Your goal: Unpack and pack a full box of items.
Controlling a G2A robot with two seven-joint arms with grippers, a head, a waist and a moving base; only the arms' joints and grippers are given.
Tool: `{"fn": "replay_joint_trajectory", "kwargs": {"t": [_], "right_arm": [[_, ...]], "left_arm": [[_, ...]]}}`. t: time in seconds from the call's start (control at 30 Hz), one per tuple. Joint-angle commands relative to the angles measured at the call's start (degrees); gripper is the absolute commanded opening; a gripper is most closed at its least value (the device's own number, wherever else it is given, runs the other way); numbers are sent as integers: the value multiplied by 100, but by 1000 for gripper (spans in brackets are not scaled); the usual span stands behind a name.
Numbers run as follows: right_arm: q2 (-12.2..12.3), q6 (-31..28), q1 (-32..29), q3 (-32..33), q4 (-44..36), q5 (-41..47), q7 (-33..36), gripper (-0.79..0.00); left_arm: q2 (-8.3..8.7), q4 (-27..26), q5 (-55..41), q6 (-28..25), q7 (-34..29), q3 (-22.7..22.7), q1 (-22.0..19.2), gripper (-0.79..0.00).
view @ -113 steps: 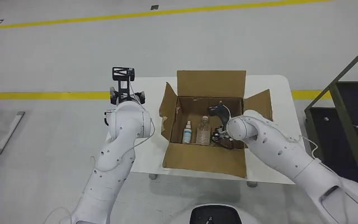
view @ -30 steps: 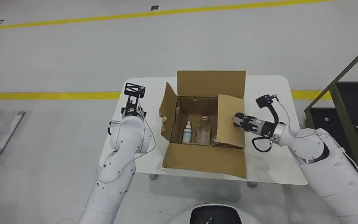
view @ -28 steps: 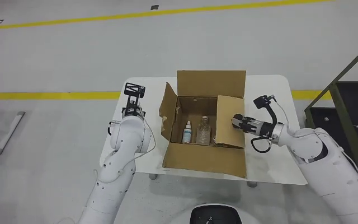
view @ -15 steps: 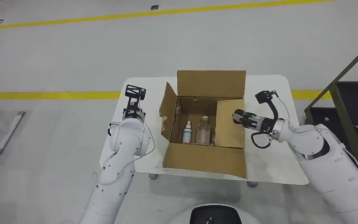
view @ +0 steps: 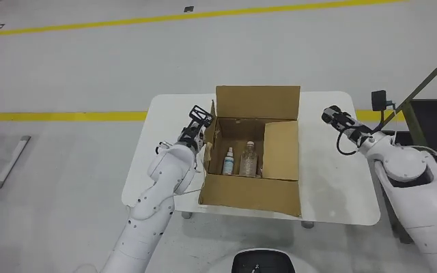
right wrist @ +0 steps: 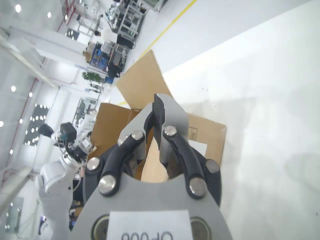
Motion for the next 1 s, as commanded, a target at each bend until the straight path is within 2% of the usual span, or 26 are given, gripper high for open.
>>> {"fn": "replay_joint_trajectory", "kwargs": {"t": [0.0,0.3,0.47,0.7,0.93,0.97], "right_arm": [[-9,121,169,-13,299,231,114,-785],[-145,145,1253,-473,1805,924,501,-785],[-246,-34,1878,-895,2523,838,716,-785],[-411,-303,2530,-1349,3372,754,616,-785],[-553,-748,2997,-1579,4027,1081,1114,-785],[-564,-858,3039,-1579,4087,1158,1216,-785]], "left_arm": [[-39,88,-154,-155,87,96,-91,-785],[-174,568,-831,-704,5,320,-399,-785],[-230,766,-804,-905,44,488,-526,-785],[-291,1045,-924,-1230,-26,617,-654,-785],[-331,1132,-875,-1173,20,632,-729,-785],[-334,1134,-864,-1144,32,618,-732,-714]]}}
